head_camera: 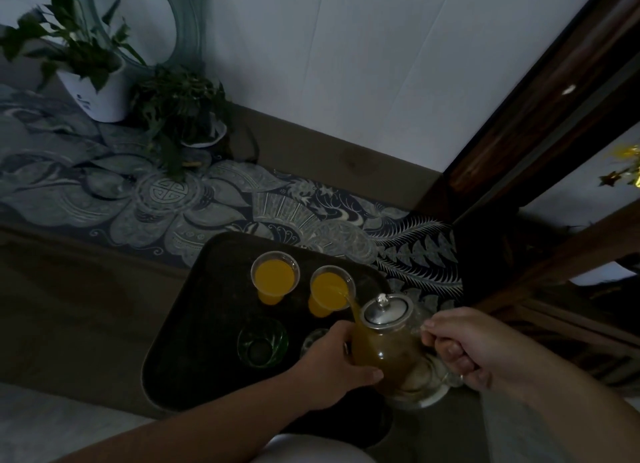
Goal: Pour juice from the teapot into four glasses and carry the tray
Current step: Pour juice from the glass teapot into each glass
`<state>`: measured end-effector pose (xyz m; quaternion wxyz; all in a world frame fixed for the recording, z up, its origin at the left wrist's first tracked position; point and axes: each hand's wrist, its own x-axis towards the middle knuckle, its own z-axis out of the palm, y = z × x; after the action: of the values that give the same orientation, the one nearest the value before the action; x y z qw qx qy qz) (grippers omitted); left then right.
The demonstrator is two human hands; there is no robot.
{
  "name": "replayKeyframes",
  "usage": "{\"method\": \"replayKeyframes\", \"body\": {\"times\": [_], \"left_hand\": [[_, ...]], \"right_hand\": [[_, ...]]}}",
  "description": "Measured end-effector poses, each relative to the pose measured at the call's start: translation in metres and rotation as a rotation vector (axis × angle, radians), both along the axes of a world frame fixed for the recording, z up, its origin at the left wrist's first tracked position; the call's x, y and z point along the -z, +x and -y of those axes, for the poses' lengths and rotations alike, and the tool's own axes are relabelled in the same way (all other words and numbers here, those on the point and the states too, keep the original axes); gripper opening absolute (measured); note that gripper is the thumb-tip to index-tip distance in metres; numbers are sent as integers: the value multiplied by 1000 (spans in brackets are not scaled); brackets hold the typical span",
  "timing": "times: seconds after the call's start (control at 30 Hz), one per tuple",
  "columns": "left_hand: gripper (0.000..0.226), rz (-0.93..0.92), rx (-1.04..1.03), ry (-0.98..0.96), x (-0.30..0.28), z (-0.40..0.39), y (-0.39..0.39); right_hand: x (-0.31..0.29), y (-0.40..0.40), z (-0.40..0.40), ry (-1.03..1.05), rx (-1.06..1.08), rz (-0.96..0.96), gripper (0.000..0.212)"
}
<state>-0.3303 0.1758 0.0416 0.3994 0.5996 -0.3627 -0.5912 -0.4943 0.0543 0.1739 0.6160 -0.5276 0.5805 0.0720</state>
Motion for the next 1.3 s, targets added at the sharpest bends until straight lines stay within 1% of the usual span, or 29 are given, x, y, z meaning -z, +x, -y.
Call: {"method": "replayKeyframes", "body": {"times": [0.3, 0.43, 0.7, 0.83, 0.97, 1.03, 1.17, 1.3], "left_hand": [[74, 75, 27, 21, 7, 0, -2], [75, 117, 48, 24, 7, -2, -6], [72, 180, 34, -1, 5, -4, -12], [71, 162, -19, -28, 4, -6, -16], [72, 206, -43, -75, -4, -12, -18], [74, 221, -25, -97, -12, -15, -17], [70, 189, 30, -117, -19, -24, -13], [74, 135, 67, -135, -18, -33, -7]], "right_hand": [[31, -21, -12, -10, 109, 41, 33], [38, -26, -19, -58, 115, 64, 34], [50, -36, -25, -89, 150, 132, 41], [47, -40, -30, -107, 151, 191, 41], [37, -43, -37, -136, 169, 232, 39], [31, -45, -43, -139, 198, 238, 37], [21, -49, -56, -123, 216, 221, 36], [17, -49, -75, -113, 308, 237, 36]]}}
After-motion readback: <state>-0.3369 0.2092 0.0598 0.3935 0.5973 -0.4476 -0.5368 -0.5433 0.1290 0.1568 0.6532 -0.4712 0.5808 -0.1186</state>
